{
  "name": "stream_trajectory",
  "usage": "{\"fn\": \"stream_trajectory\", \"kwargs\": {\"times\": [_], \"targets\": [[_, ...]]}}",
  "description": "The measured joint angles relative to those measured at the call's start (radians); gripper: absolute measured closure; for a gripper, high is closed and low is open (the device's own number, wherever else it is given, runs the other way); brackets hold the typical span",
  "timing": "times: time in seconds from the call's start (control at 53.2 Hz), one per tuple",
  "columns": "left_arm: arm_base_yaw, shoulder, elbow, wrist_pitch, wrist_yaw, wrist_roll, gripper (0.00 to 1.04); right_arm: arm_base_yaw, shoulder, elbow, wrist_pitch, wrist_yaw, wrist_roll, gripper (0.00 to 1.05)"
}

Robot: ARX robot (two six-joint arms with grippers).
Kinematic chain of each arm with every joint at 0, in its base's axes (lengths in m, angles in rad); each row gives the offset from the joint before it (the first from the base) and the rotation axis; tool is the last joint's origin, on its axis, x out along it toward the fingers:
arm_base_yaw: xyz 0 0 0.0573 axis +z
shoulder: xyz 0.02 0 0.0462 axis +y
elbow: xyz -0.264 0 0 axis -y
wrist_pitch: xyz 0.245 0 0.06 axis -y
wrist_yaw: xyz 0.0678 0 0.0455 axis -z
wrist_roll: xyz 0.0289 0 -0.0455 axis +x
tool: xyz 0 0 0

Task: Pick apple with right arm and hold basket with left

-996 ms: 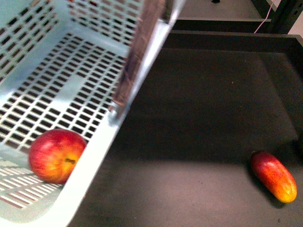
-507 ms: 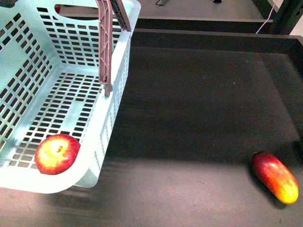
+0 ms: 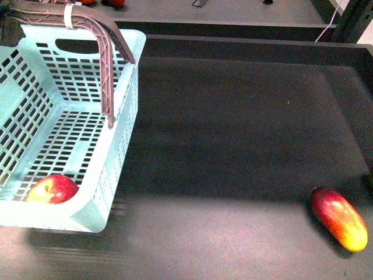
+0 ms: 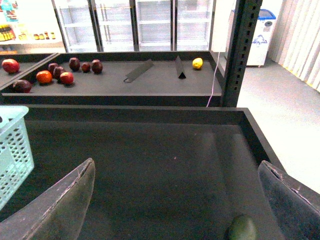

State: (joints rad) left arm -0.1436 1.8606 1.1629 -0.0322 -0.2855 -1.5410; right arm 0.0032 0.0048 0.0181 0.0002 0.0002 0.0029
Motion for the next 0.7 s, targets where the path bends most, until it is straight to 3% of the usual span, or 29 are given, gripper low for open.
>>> {"fn": "stream_trajectory", "kwargs": {"times": [0.451,0.695], "targets": [[0.045,0.141,0.029,0.103,0.032,0.018,0.91,0.0,0.0,0.0,0.0,0.0,0.0,0.09],[0.032,0.103,-0.001,0.143,0.024,-0.004,0.56,0.0,0.0,0.0,0.0,0.0,0.0,0.09]]}}
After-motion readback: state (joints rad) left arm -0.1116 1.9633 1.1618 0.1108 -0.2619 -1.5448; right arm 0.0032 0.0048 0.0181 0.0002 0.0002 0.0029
